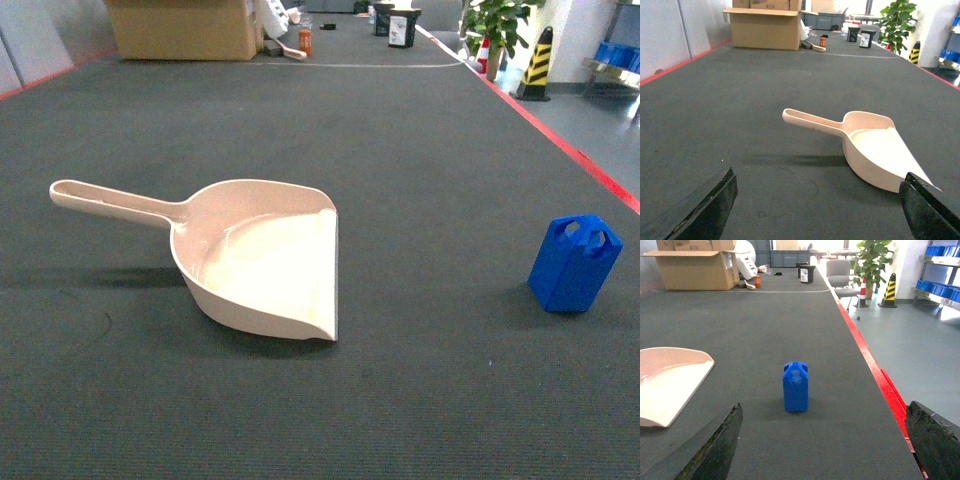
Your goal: Place part in tray to right shelf
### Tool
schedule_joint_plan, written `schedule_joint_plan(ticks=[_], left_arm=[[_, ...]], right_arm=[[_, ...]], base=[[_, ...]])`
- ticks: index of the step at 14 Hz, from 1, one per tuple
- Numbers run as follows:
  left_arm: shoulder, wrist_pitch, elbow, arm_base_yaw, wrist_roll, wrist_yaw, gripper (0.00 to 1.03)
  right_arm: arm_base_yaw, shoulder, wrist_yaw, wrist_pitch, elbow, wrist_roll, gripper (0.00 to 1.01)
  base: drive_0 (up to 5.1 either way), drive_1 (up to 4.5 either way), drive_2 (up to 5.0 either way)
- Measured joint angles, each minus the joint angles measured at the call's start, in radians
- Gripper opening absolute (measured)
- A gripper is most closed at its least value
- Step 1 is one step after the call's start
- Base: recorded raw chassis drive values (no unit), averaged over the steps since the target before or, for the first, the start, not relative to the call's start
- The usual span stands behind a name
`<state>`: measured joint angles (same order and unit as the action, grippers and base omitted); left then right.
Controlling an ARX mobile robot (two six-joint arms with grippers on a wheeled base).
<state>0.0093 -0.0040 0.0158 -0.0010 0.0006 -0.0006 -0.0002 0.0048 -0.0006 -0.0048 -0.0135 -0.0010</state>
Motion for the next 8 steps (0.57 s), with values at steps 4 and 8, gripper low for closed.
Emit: schedule_joint_plan(ticks=[4, 8], left_arm=[[0.0, 0.0, 0.0, 0.0, 0.0, 0.0, 0.98], [0.0, 0.0, 0.0, 0.0, 0.0, 0.0, 0.98]], right_arm=[[0.0, 0.0, 0.0, 0.0, 0.0, 0.0, 0.98], [0.0, 0.0, 0.0, 0.0, 0.0, 0.0, 0.98]], base=[[0.0, 0.0, 0.0], [0.0, 0.0, 0.0]])
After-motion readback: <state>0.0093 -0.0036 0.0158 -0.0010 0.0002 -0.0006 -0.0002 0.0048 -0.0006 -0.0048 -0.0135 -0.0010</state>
